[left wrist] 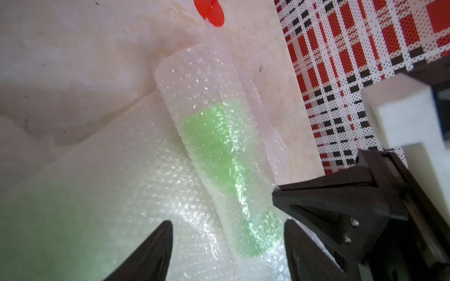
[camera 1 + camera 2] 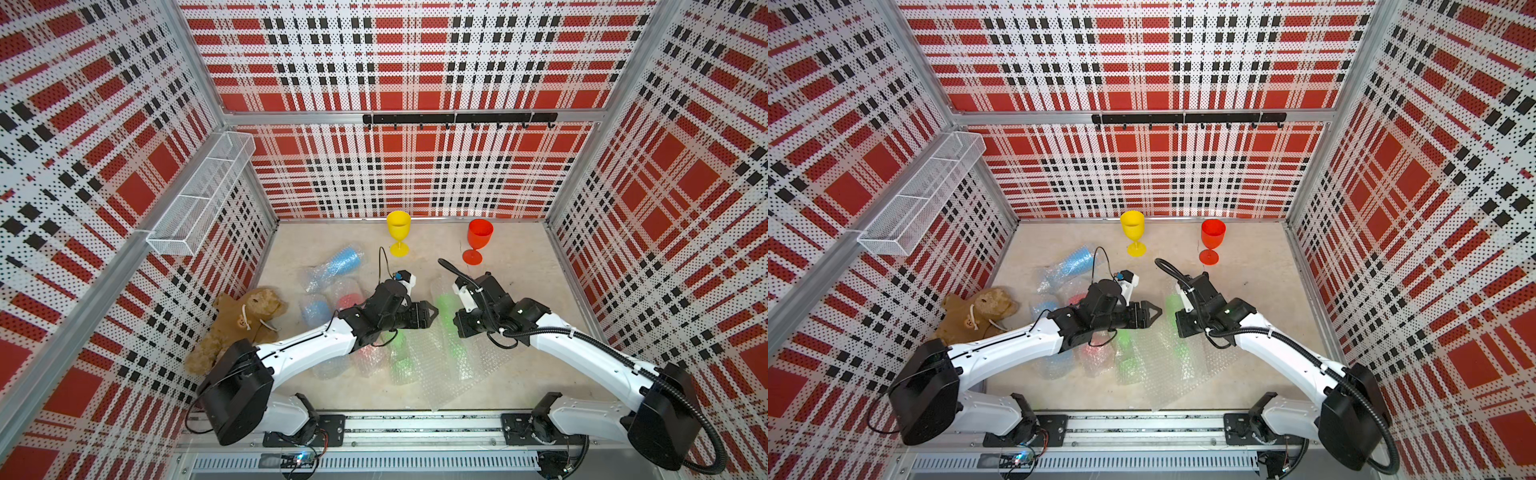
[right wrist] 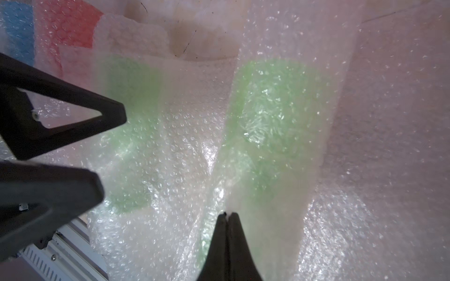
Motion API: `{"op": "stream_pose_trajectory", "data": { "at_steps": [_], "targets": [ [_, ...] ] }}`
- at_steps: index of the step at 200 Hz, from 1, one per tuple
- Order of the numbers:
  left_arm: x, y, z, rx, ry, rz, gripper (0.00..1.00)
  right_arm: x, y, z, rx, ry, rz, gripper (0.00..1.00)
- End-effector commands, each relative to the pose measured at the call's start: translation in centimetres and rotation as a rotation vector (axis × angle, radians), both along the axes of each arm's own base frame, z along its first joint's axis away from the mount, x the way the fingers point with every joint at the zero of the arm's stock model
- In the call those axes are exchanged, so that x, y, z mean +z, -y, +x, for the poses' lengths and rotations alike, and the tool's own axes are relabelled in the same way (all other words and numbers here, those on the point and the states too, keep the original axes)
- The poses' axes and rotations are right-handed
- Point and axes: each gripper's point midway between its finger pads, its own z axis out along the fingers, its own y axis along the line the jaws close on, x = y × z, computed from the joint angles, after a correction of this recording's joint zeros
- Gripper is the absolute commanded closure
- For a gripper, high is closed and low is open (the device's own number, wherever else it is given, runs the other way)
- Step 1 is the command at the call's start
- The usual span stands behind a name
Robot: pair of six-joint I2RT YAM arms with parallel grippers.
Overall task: Unpack wine glasses from bubble wrap
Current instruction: Unwrap the bubble wrap.
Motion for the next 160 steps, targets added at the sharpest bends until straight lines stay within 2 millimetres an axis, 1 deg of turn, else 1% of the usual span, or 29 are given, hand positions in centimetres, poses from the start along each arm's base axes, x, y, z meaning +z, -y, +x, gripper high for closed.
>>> {"op": "stream_pose_trajectory", "data": {
  "at_steps": [1,21,40,55,74,95,110,128,139,160],
  "targets": [
    [1.7,2.4,-0.2,-0.064,0.018,-0.071,0.27,1.4,-0.6,0.7,-0.009,0.053,0.073,1.0],
    [0.6,3.4,-0.4,-0.091,-0.01,-0.065,0.3,1.4,-0.5,0.9,-0.027,0.057,0.09,1.0],
    [-0.1,4.2,-0.8,-0.119,-0.029,-0.062,0.34,1.5,-0.2,1.2,-0.048,0.057,0.121,1.0],
    [-0.7,4.3,-1.0,-0.128,-0.034,-0.051,0.37,1.5,0.0,1.3,-0.054,0.053,0.145,1.0],
    [-1.6,3.8,-1.2,-0.126,-0.04,-0.035,0.4,1.4,0.0,1.3,-0.052,0.048,0.156,1.0],
    [-2.7,4.2,-1.6,-0.15,-0.067,-0.032,0.39,1.2,0.0,1.3,-0.042,0.045,0.159,1.0],
    [-3.7,4.5,-1.4,-0.153,-0.085,-0.022,0.36,1.2,-0.2,1.3,-0.038,0.043,0.167,1.0],
    [-4.8,5.1,-1.4,-0.17,-0.106,-0.01,0.35,1.2,-0.4,1.4,-0.036,0.039,0.175,1.0],
    [-5.2,5.5,-1.4,-0.182,-0.113,-0.005,0.37,1.3,-0.5,1.4,-0.034,0.039,0.183,1.0],
    [-5.7,5.5,-0.8,-0.172,-0.115,0.011,0.42,1.2,-0.8,1.4,-0.029,0.031,0.197,1.0]
  ]
}}
